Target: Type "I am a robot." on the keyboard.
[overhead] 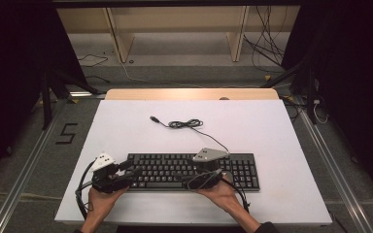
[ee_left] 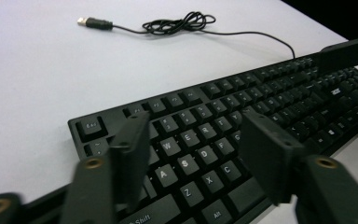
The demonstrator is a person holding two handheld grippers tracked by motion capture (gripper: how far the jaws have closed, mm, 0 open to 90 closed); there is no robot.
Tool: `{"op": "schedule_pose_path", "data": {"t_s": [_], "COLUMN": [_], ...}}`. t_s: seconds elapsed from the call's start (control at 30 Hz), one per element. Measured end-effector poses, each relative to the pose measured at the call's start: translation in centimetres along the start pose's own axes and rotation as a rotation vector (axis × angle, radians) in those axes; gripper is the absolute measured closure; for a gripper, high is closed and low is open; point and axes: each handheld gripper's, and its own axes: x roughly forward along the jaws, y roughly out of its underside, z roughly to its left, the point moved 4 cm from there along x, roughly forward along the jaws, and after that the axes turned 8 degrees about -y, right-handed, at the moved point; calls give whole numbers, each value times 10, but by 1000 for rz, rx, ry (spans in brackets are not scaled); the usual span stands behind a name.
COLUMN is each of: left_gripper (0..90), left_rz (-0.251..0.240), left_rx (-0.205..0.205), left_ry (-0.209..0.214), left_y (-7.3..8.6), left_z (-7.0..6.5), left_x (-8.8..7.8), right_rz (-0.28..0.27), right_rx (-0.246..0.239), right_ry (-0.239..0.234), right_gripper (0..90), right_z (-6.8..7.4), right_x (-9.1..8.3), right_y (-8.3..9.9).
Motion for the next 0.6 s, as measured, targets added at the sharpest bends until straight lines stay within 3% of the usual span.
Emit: {"op": "schedule_pose_path", "data": {"t_s": [0.17, 0.37, 0.6], "left_gripper": [645, 794, 889], "left_rz": [47, 109, 151], "left_rx": [-41, -7, 29], "left_ry": [0, -18, -36], "left_y": [3, 7, 10], "left_z": [7, 7, 5], "left_x": [5, 12, 21], "right_rz": [-20, -34, -37], "right_rx": [-5, -11, -10], "right_ry": [1, 1, 7], "right_gripper": [263, 251, 251], "right_z": [0, 0, -1], "right_x": [-3, -7, -8], "right_y": [-2, -3, -3]}}
